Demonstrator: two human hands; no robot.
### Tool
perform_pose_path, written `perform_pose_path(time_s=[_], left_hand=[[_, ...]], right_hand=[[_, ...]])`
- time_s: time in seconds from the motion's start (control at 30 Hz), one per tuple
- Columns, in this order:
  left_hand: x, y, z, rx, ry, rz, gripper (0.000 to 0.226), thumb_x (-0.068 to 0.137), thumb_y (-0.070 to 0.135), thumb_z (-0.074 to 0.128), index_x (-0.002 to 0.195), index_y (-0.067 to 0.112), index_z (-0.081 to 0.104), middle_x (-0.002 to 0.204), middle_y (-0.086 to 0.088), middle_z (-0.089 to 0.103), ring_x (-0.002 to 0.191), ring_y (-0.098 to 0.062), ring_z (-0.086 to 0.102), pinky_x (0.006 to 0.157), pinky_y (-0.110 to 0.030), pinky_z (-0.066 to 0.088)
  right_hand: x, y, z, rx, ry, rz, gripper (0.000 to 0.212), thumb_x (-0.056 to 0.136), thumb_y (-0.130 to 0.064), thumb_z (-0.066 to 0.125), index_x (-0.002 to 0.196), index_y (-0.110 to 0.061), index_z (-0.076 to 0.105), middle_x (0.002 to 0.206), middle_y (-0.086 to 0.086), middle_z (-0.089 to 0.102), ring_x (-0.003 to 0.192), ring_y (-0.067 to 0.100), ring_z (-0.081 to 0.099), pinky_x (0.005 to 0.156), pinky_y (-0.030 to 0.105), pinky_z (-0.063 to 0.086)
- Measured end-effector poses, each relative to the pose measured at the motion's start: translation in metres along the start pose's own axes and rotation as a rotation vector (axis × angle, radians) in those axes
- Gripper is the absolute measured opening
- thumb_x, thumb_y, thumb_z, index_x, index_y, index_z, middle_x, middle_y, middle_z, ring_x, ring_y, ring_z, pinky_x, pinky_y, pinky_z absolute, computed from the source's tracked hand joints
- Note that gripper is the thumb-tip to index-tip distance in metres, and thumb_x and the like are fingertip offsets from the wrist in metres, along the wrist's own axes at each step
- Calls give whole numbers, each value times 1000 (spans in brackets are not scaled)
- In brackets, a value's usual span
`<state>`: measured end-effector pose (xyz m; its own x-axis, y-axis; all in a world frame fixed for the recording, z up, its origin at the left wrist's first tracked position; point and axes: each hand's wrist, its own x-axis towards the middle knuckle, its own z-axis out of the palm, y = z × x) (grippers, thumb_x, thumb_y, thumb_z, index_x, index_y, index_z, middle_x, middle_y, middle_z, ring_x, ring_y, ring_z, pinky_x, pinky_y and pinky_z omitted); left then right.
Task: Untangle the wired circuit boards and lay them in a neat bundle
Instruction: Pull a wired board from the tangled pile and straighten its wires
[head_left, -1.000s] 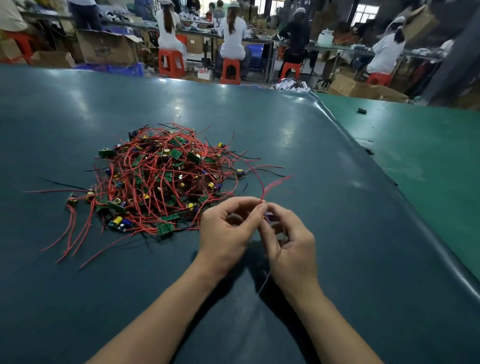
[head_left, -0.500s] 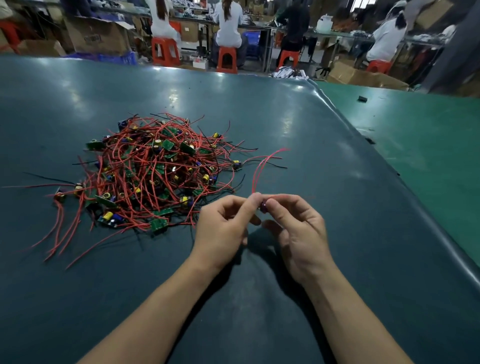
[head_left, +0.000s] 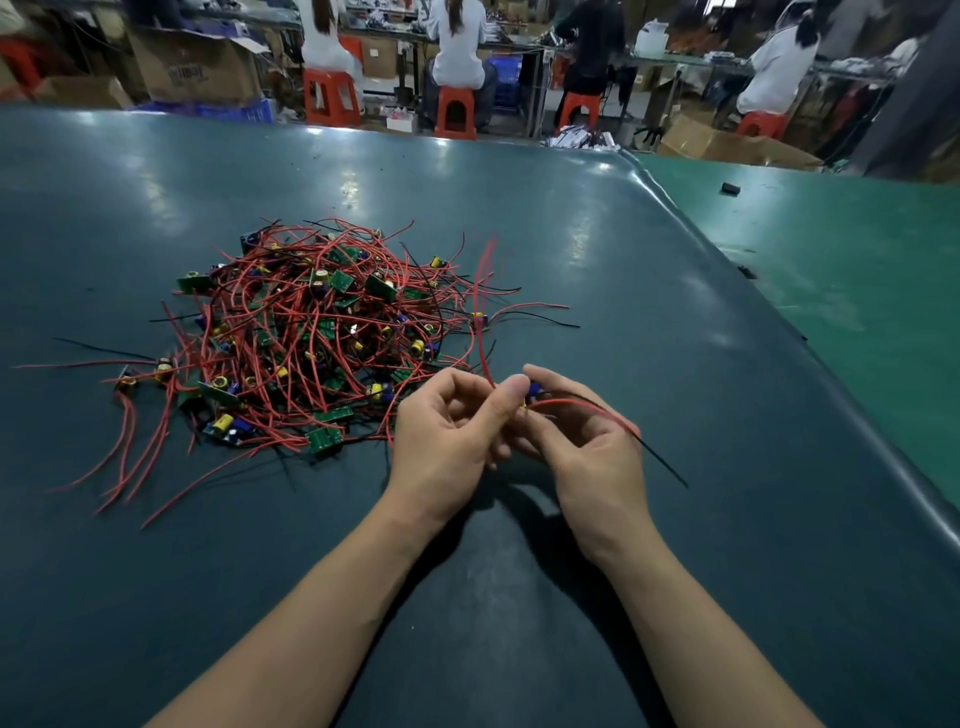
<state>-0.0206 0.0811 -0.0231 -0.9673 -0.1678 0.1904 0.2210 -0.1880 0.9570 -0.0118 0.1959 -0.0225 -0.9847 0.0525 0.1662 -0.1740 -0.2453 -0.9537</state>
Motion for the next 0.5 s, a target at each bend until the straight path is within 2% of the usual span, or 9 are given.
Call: perform_pose_path(time_s=[0.1,0.2,0.33,0.4,0.5], left_hand=[[2,1,-2,-17,3,-20,34,72,33,73,79,4,57,55,-9,64,38,-12,53,39,-20,43],[1,0,-2,-69,-34,-53,28,73,31,73,80,7,61,54,-2,65,39,-11,54,42,-20,47],[4,-1,-4,-101,-3,-81,26,73,35,73,78,11,63,49,-4,58,38,-9,47,40,-16,38],[6,-2,-6,-121,13,-101,28,73,35,73,79,11,61,50,-4,57,39,-10,47,41,-17,38],[6,-2,-6,-128,-10,-93,26,74,32,72,83,10,61,57,-2,63,41,-11,49,42,-18,39]], right_hand=[[-1,-2,3,61,-4,33,22,94,-5,59,112,-10,69,91,3,76,80,17,72,66,28,59],[1,-6,0,41,89,50,15,95,-12,60,102,-11,73,93,8,76,83,25,74,57,28,57],[2,-8,-1,28,103,93,22,99,-13,54,93,-6,74,89,13,76,78,21,73,49,27,54],[2,-9,-2,35,59,130,25,100,-13,51,93,-8,74,89,13,76,76,19,71,47,27,53],[5,-11,-3,120,68,183,18,97,-13,56,97,-9,73,92,13,75,72,16,68,46,24,50]])
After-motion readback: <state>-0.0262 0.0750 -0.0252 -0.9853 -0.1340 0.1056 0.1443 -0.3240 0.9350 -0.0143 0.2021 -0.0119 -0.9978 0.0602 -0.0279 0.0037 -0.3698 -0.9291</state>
